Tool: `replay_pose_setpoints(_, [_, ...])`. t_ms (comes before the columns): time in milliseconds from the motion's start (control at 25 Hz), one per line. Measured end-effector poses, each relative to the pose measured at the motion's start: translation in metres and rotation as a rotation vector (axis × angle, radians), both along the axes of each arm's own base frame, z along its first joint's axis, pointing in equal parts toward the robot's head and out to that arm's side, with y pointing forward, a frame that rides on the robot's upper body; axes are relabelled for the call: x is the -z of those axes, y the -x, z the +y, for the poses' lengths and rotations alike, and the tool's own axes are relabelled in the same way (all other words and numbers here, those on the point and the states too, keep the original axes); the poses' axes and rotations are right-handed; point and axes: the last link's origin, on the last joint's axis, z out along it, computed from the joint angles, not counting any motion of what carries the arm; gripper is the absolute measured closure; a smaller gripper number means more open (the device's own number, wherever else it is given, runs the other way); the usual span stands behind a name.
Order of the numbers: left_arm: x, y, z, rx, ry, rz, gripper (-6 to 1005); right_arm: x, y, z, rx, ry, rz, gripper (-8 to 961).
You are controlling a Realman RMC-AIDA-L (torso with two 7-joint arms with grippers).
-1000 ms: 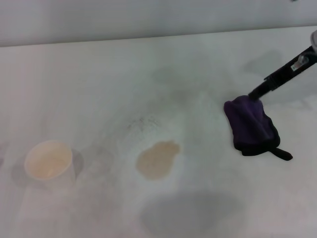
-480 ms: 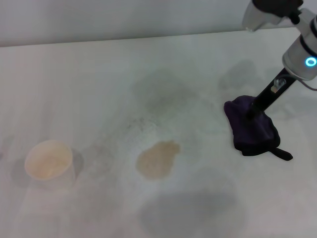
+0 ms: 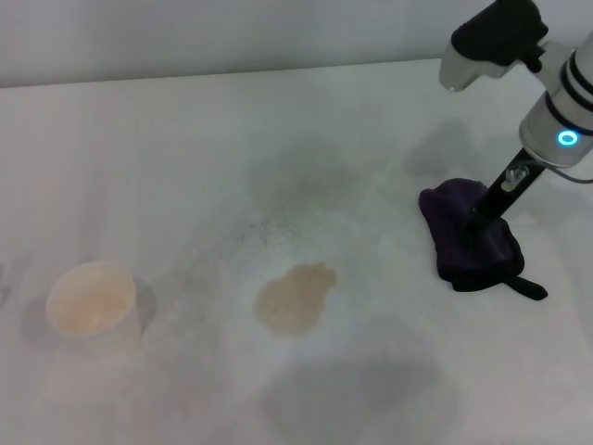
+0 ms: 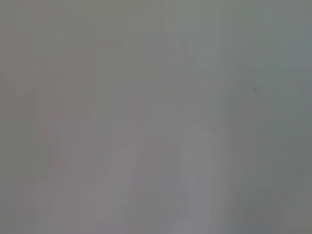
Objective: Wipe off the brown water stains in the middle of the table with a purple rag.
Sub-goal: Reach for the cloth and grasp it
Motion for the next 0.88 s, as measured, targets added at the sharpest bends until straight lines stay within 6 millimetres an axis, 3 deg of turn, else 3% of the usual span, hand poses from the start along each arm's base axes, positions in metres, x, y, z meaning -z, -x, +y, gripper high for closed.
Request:
replay_pose_setpoints(520, [0.001,-0.001,0.000,0.002,0.002,-0.001,109,0.014,0.001,0.003,-0.056,0.023,-0.074,475])
replay_pose_setpoints(880, [0.001,-0.001,0.000,-0.002,-0.002,-0.007,108,0.026,0.004,-0.003,-0.082,0.069,-0.099,784])
